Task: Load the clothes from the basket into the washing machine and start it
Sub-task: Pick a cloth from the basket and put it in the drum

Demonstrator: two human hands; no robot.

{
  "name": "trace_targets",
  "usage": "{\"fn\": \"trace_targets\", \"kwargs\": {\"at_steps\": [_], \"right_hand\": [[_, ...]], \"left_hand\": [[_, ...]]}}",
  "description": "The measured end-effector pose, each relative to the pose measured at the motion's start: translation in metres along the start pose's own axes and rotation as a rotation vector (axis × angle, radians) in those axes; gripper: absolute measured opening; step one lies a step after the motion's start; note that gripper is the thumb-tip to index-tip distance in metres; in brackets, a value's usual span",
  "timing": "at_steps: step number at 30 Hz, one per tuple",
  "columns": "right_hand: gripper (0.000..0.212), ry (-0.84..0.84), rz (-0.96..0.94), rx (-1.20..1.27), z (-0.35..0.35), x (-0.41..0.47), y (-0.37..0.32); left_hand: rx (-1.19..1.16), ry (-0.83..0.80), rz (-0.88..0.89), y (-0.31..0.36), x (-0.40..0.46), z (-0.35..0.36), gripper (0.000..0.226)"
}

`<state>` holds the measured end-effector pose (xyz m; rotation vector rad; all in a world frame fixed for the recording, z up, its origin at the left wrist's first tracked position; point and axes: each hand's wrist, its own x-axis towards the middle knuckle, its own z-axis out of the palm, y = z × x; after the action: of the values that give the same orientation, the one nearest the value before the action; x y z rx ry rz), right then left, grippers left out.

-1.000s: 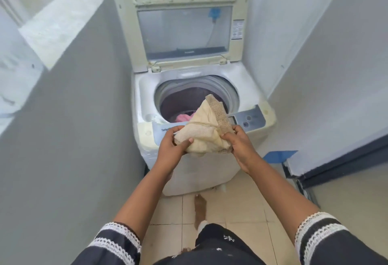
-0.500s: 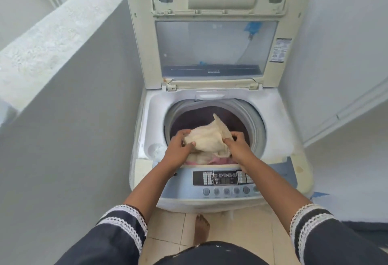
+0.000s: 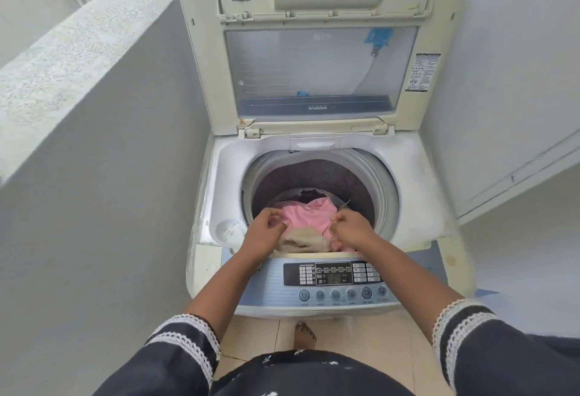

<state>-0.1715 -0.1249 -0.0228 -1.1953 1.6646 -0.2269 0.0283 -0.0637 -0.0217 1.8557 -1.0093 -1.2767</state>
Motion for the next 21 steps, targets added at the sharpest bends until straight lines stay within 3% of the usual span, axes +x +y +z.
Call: {"fn": "trace_targets", "kwargs": {"at_steps": [3, 8, 14, 21], "right_hand": [[0.019, 0.133, -0.137, -0.059, -0.006, -0.015, 0.004], [0.022, 0.231, -0.288, 0.108, -0.013, -0.055, 0.018], [0.020, 0.273, -0.330, 0.335, 0.000, -0.123, 0.033], [0.023, 0.362, -0.297, 0.505, 0.032, -0.212, 0.080]], "left_hand": [[-0.012, -0.005, 0.048, 0.006, -0.010, 0.001, 0.017], [-0.095, -0.073, 0.161, 0.015, -0.038, 0.007, 0.016], [-0.217, -0.186, 0.303, 0.019, -0.094, 0.011, 0.021], [-0.208, -0.296, 0.281, -0.008, -0.161, 0.009, 0.018]]}}
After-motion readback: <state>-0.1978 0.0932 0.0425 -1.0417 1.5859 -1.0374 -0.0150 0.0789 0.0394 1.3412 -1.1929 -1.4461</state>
